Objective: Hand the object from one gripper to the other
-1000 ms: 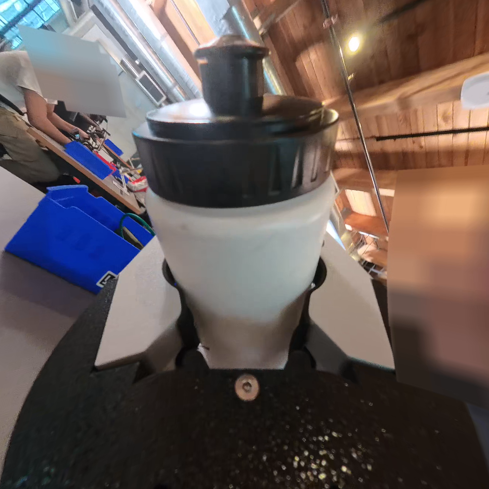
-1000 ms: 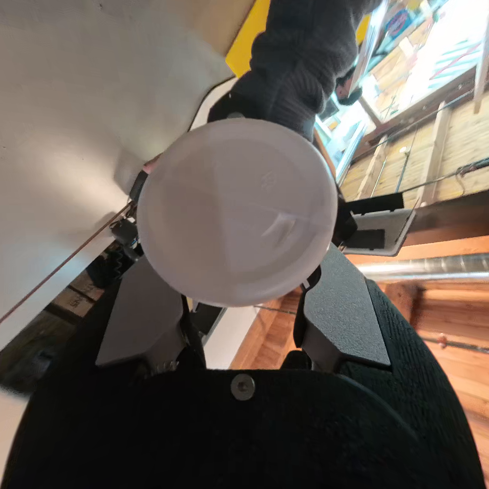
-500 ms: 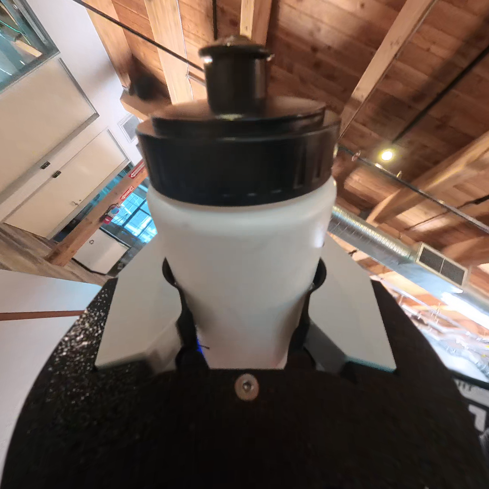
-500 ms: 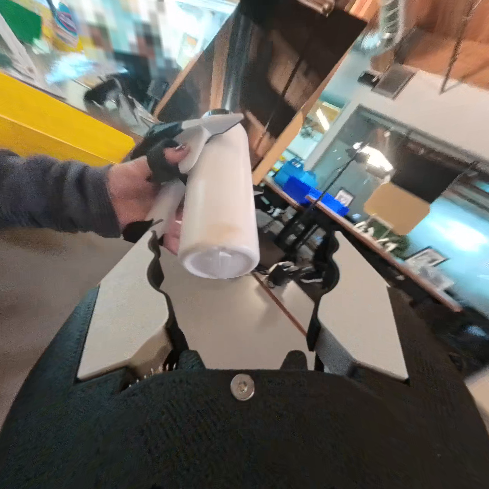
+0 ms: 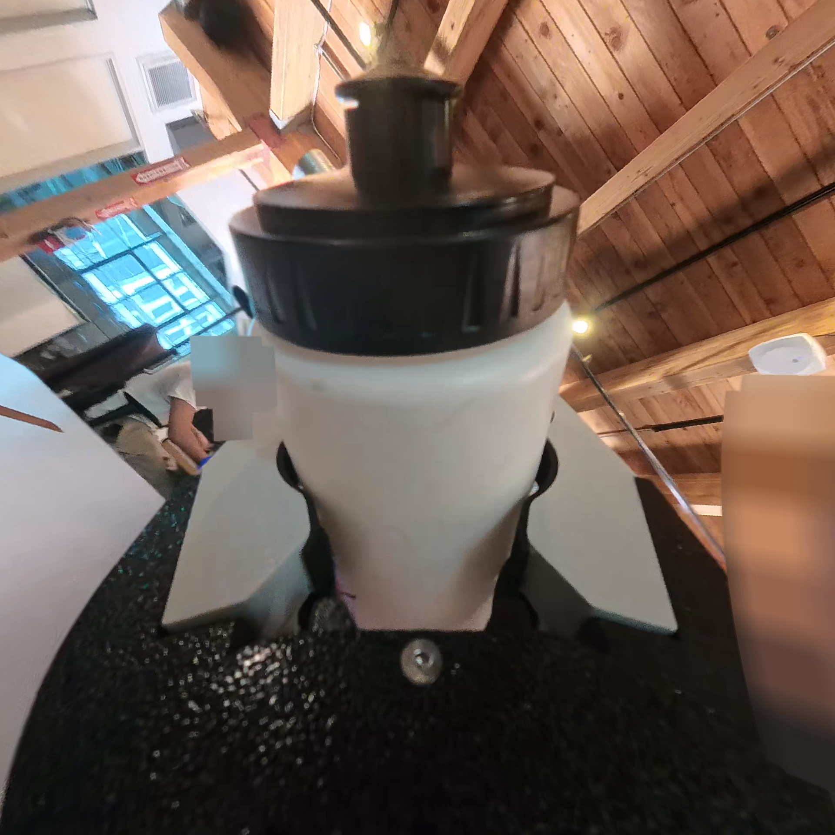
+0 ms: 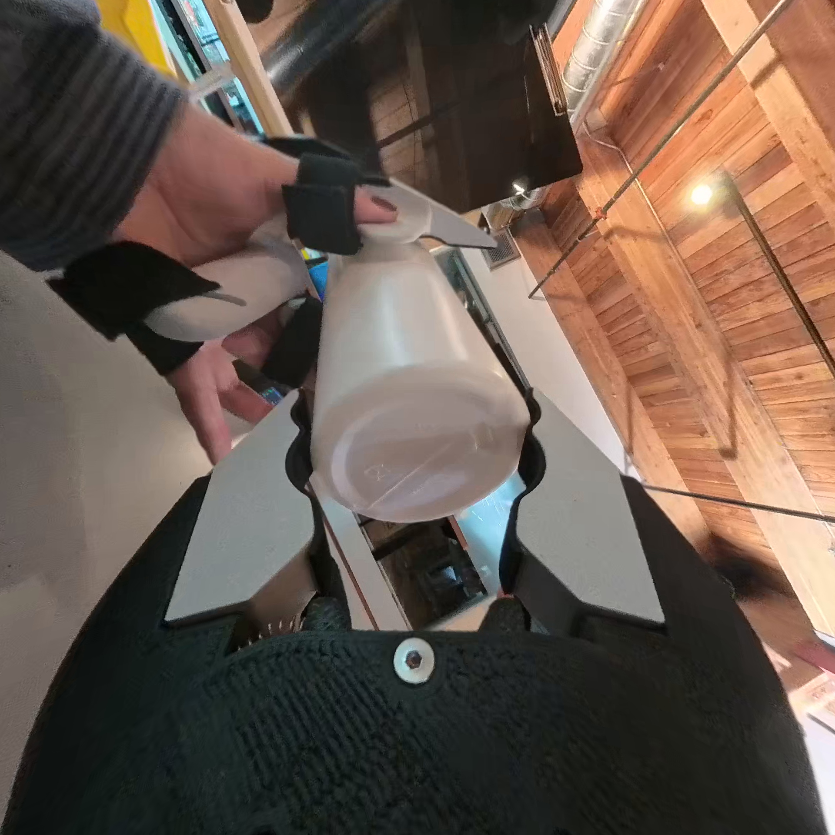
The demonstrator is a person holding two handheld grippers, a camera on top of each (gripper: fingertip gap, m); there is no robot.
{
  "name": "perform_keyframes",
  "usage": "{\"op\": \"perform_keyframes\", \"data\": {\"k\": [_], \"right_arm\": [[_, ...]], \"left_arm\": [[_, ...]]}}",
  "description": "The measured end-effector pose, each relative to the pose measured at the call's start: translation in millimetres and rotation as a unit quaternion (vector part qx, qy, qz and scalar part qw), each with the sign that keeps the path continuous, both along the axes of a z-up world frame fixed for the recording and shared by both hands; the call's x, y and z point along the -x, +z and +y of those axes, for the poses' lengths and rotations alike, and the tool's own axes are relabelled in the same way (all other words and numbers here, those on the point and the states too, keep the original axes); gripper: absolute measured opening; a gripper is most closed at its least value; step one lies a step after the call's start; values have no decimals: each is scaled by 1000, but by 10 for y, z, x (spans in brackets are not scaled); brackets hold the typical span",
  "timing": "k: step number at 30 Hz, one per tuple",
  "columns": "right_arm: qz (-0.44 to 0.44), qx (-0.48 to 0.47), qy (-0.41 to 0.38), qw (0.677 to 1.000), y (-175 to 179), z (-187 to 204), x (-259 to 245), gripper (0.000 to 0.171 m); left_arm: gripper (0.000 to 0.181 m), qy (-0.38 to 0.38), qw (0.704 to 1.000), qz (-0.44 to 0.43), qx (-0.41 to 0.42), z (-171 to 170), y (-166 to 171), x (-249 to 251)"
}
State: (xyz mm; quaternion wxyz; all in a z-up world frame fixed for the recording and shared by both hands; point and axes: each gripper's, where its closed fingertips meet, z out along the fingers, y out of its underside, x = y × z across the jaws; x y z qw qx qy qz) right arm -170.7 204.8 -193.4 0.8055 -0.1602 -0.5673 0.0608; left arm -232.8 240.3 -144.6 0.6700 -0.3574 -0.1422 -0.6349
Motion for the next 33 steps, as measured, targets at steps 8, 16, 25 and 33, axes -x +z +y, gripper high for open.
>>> {"op": "perform_keyframes", "data": {"k": [8, 16, 25, 33], "right_arm": [[28, 337, 166, 926, 105, -21, -65, 91], [-52, 617, 268, 739, -109, 89, 12, 86], [-89, 175, 59, 979, -312, 47, 76, 120], [-73, 288, 127, 946, -187, -106, 62, 100]], "left_arm": [[123, -8, 999, -20, -46, -39, -133, 6], [102, 45, 996, -36, -71, -134, -178, 243], [102, -9, 1000, -22, -19, 27, -308, 81], [119, 10, 996, -23, -84, -139, -116, 77]]}}
